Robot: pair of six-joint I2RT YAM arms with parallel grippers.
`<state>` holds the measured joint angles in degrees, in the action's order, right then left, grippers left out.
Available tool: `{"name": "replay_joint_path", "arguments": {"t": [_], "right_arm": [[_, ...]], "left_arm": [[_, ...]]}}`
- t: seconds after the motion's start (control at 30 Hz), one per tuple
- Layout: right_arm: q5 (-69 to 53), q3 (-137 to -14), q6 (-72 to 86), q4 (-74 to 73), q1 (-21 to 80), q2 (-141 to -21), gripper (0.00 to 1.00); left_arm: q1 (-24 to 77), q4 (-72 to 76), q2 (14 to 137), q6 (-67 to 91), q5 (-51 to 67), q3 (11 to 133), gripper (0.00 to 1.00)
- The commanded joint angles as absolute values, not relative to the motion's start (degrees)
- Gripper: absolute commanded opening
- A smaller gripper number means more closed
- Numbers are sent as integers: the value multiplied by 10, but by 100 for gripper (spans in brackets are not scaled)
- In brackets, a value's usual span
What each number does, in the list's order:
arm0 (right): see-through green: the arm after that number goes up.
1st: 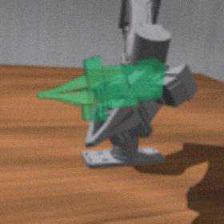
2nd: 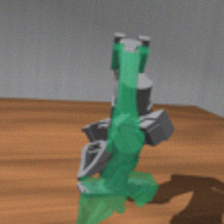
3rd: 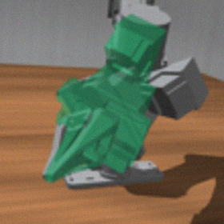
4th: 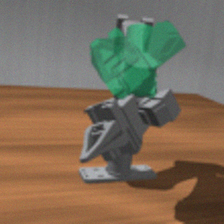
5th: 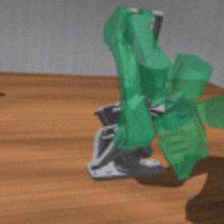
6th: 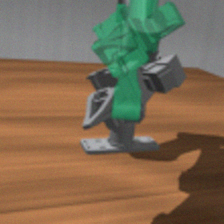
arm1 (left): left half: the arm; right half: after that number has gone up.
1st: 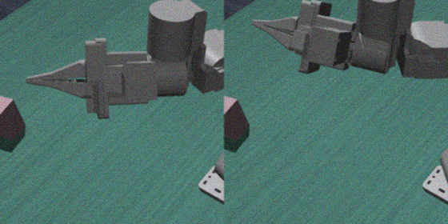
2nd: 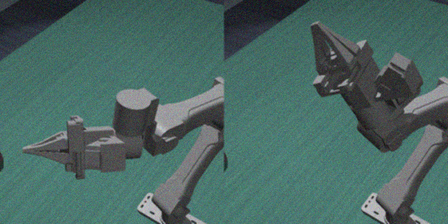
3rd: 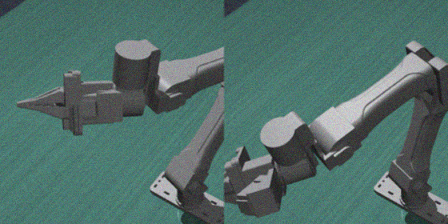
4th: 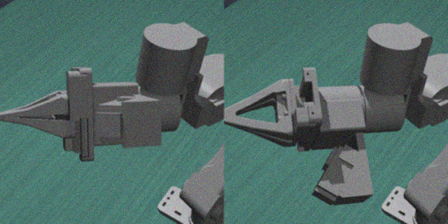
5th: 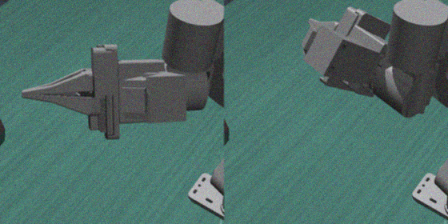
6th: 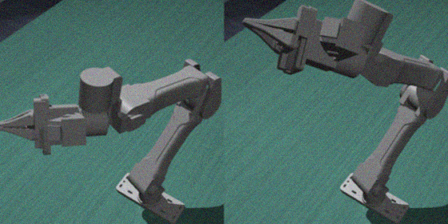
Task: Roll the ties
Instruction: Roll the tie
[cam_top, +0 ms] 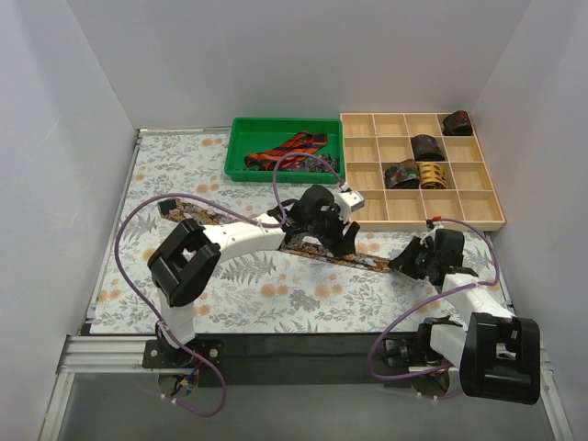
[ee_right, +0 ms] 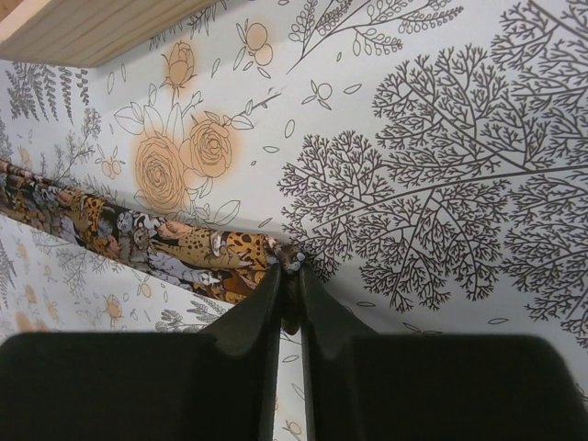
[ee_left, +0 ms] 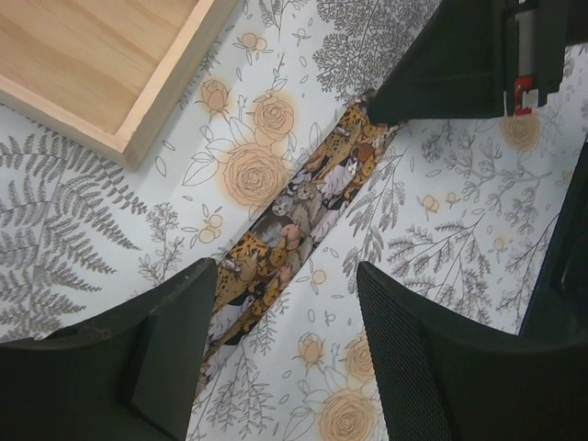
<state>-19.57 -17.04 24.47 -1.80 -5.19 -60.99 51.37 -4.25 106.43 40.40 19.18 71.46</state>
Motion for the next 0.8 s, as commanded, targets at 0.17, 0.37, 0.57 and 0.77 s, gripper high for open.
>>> {"name": "replay_joint_path", "arguments": {"t": [0.17, 0.37, 0.57, 0.77], "right_arm": [[-194, -176, 167, -33, -54, -610, 15], [-185, -212, 156, -68, -54, -594, 6], [-187, -237, 149, -90, -54, -596, 2], [-171, -274, 143, -141, -48, -590, 1]], "left_arm": [[547, -16, 1129, 498, 171, 780, 42], [557, -54, 1164, 487, 84, 729, 11], [559, -62, 1187, 509, 73, 724, 11], [560, -63, 1187, 528, 66, 717, 11]]}}
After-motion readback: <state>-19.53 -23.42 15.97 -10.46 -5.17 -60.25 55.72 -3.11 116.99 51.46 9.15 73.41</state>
